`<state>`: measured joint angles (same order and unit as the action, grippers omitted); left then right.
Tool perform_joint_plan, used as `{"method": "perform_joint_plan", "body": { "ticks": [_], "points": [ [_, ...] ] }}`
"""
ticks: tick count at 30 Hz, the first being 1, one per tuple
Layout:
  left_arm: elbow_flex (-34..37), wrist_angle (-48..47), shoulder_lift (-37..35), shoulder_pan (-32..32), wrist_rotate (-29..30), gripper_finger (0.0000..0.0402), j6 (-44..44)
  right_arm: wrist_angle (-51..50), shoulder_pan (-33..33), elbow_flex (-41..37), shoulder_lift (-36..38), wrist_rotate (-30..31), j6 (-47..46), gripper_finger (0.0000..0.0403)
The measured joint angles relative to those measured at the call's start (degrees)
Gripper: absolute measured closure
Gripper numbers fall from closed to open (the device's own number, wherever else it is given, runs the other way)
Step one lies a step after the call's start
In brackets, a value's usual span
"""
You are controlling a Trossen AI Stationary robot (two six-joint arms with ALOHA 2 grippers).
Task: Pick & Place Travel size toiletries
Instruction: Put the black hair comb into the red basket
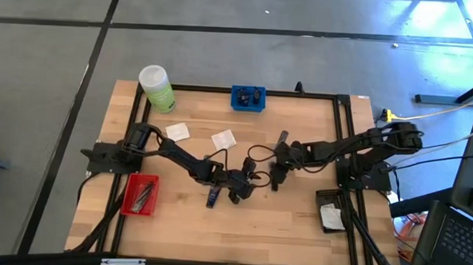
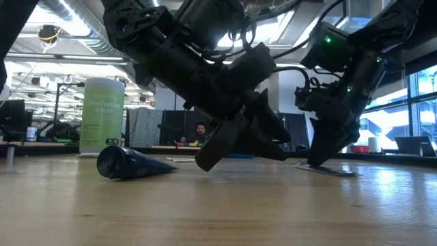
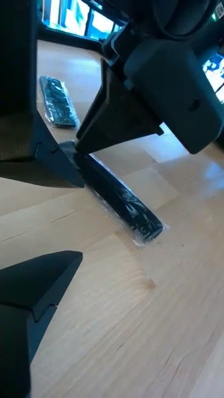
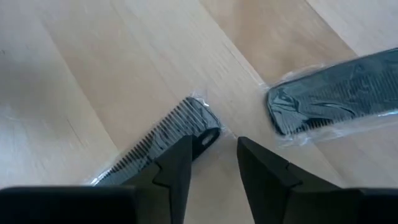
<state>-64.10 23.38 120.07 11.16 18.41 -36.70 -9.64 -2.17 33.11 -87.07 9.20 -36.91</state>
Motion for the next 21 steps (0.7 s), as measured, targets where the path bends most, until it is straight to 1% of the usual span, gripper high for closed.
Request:
{"method": "perform_joint_plan", "body": {
  "ticks": [4, 8, 11, 16, 21],
  "points": [
    [0.0, 0.0, 0.0, 0.0, 0.0, 0.0229, 0.0, 0.4, 0.0, 0.1, -1.1, 0.2, -0.1, 0.0272],
    [0.0, 0.0, 0.0, 0.0, 0.0, 0.0229, 0.0, 0.5, 0.0, 0.1, -1.3, -0.1, 0.0, 0.0293],
    [0.0, 0.0, 0.0, 0.0, 0.0, 0.0229, 0.0, 0.7, 0.0, 0.1, -1.3, -1.2, 0.1, 0.0324],
    [0.0, 0.0, 0.0, 0.0, 0.0, 0.0229, 0.0, 0.8, 0.0, 0.1, -1.3, -2.6, 1.0, 0.039],
    [0.0, 0.0, 0.0, 0.0, 0.0, 0.0229, 0.0, 0.8, 0.0, 0.1, -1.3, -3.0, 1.3, 0.0395]
  ]
}}
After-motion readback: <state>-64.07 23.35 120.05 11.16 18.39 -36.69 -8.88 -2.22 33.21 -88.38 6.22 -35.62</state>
